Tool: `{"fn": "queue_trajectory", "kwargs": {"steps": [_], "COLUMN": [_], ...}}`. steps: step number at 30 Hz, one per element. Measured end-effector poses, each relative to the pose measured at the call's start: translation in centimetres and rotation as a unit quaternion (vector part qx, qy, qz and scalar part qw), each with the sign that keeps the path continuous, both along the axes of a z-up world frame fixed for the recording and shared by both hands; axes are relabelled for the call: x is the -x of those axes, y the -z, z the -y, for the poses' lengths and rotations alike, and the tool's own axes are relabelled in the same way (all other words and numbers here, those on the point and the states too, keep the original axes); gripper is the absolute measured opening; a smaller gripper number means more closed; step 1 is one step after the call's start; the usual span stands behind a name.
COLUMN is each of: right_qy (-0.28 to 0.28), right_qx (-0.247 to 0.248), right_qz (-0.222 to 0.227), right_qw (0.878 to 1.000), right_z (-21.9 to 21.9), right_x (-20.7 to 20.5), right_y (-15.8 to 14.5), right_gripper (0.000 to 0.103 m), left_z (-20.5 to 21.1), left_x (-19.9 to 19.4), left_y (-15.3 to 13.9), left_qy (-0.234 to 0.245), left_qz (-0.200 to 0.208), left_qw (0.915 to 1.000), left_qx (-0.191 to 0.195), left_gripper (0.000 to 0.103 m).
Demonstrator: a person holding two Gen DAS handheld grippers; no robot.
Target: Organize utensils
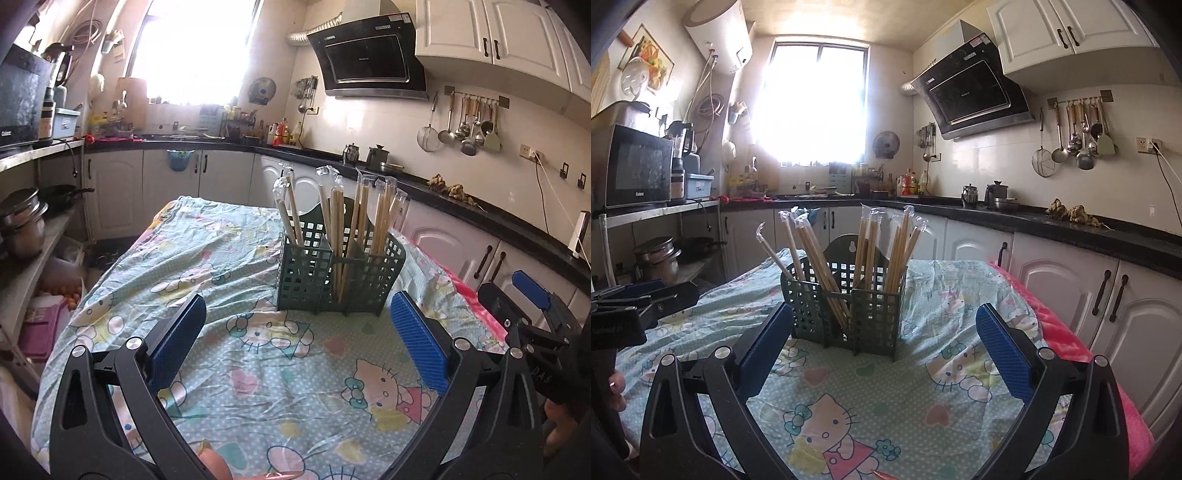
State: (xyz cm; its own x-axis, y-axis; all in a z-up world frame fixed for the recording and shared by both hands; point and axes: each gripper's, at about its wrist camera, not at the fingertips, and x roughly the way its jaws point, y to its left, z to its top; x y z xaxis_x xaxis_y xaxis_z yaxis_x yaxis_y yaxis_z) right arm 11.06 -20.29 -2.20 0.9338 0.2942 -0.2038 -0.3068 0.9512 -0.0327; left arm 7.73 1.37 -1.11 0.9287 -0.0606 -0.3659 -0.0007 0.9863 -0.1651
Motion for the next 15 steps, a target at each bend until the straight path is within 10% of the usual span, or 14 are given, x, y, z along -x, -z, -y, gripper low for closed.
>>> {"fn": "queue_trajectory", "kwargs": {"steps": [15], "right_qy": [-0.005], "right_qx": [0.004], "right_qz": [-0.001], "right_qw": [1.0], "right_z": [-0.35], "right_x": [0.28], "right_y": [0.22], "right_gripper": [0.097], "left_z": [0.09], "left_x": [0.32], "left_y": [-0.12], "left_qy": [-0.006], "left_qz": [0.006], "left_qw": [1.0], "left_qx": [-0.001], "left_gripper": [0.092]}}
